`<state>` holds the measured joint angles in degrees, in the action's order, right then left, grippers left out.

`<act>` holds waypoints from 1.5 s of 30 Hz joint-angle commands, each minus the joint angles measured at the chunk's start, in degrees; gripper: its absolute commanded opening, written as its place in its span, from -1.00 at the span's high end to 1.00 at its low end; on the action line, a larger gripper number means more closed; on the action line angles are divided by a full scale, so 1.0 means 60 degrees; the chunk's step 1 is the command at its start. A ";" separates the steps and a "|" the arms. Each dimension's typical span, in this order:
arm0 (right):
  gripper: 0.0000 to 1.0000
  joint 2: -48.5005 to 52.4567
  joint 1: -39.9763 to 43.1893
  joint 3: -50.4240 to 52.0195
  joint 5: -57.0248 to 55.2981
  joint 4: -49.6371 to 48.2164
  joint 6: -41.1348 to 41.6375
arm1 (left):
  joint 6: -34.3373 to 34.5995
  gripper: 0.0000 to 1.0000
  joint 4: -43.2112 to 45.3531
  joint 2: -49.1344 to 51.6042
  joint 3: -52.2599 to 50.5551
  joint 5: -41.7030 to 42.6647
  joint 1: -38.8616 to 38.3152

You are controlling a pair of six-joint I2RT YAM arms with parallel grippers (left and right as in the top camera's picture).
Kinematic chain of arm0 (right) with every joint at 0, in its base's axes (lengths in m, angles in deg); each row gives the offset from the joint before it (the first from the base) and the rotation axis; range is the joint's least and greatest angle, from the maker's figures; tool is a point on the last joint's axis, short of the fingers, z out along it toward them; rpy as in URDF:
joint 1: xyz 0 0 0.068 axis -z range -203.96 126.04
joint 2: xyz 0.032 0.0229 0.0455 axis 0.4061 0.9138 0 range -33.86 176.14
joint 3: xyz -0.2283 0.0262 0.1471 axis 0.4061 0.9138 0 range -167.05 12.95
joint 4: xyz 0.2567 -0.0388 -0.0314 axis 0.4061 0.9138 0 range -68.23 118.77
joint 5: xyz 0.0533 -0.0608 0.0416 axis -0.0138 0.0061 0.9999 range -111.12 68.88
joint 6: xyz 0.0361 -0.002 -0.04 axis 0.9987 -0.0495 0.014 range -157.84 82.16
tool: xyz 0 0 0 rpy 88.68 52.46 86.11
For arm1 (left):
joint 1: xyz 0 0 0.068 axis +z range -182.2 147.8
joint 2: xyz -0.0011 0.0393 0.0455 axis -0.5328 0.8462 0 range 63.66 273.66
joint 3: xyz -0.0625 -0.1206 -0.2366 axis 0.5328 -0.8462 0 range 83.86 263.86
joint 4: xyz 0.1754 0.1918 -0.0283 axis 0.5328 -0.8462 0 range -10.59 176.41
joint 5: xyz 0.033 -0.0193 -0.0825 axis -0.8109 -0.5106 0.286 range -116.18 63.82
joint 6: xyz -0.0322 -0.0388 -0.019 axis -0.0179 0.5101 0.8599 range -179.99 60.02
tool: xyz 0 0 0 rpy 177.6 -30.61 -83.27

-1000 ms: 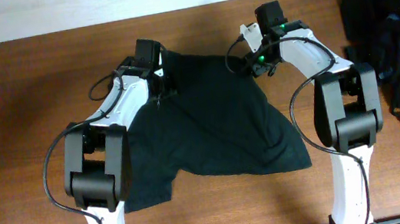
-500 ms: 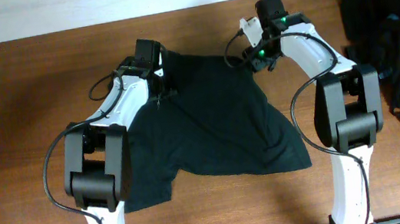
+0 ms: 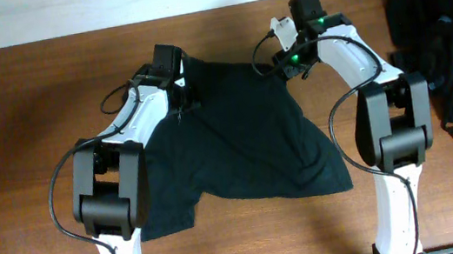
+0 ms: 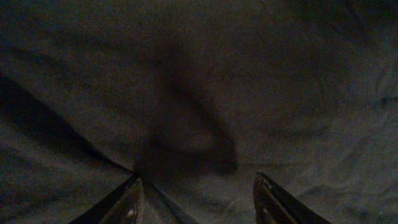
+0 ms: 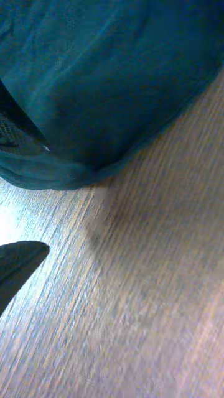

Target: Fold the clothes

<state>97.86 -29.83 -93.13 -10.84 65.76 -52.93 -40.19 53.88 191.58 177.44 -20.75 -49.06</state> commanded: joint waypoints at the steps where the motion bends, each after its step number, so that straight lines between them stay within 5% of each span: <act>1: 0.02 0.0452 0.0025 0.0022 0.0189 -0.0004 0.0098 | 0.0058 -0.14 -0.0029 0.0393 -0.0393 -0.0044 0.0058; 8: 0.22 0.0780 0.0029 0.0022 0.0178 -0.0015 0.0091 | 0.0055 -0.14 -0.0029 0.0393 -0.0393 -0.0044 0.0058; 13: 0.92 0.0769 0.0055 -0.0004 0.0171 -0.0080 0.0095 | 0.0058 -0.14 -0.0025 0.0393 -0.0393 -0.0047 0.0058; 33: 0.92 0.0769 0.0732 -0.0612 -0.2084 -0.1260 0.0036 | 0.0055 -0.14 -0.0025 0.0393 -0.0393 -0.0058 0.0069; 45: 0.92 0.0769 0.0732 -0.0608 -0.3486 -0.2109 -0.1483 | 0.0055 -0.14 -0.0029 0.0393 -0.0393 -0.0120 0.0066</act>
<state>101.49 -26.40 -95.29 -23.21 54.13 -58.75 -40.19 54.54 191.58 177.38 -20.53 -49.06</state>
